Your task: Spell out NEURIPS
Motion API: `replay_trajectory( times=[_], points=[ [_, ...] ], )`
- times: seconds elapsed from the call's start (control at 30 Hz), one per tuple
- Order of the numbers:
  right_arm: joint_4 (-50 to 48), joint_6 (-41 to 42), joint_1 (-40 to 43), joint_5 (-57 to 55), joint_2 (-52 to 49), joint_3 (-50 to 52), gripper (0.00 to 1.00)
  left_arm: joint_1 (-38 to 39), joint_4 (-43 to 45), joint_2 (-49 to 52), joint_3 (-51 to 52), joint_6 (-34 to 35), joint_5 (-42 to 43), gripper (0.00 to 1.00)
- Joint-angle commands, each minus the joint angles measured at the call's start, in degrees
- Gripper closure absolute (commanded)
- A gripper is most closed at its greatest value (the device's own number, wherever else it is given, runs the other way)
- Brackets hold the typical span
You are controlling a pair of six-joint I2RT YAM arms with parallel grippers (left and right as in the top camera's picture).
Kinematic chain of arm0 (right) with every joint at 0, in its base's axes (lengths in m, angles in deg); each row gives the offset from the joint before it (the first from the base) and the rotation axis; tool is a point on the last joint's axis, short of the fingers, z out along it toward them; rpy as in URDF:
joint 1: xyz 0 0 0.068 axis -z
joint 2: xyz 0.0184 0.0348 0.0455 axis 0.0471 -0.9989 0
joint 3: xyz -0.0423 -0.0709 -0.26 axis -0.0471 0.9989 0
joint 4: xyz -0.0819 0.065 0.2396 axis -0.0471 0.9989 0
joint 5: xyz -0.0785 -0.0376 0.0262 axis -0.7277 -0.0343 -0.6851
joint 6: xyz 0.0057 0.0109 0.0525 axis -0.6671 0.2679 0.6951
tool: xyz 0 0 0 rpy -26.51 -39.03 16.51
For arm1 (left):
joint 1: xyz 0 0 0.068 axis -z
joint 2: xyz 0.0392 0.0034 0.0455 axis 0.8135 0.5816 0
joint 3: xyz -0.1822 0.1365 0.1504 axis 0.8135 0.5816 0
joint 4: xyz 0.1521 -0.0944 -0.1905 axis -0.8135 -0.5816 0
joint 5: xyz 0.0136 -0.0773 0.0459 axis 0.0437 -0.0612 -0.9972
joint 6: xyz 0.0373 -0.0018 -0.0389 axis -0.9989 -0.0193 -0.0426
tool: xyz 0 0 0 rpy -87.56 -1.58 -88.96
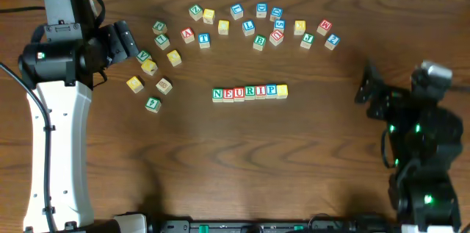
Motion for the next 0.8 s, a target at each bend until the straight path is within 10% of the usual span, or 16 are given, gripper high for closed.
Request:
replay_trajectory(
  times=[0.0,0.77],
  points=[
    [-4.3,1.4,1.9,0.2,8.5,9.0,0.01,-0.2,-0.1,0.0,-1.2,-0.3,-0.7,0.02],
    [-16.2,1.9,2.8,0.2,37.4,37.5,0.01,-0.2,-0.1,0.0,-1.2,-0.3,-0.7,0.02]
  ],
)
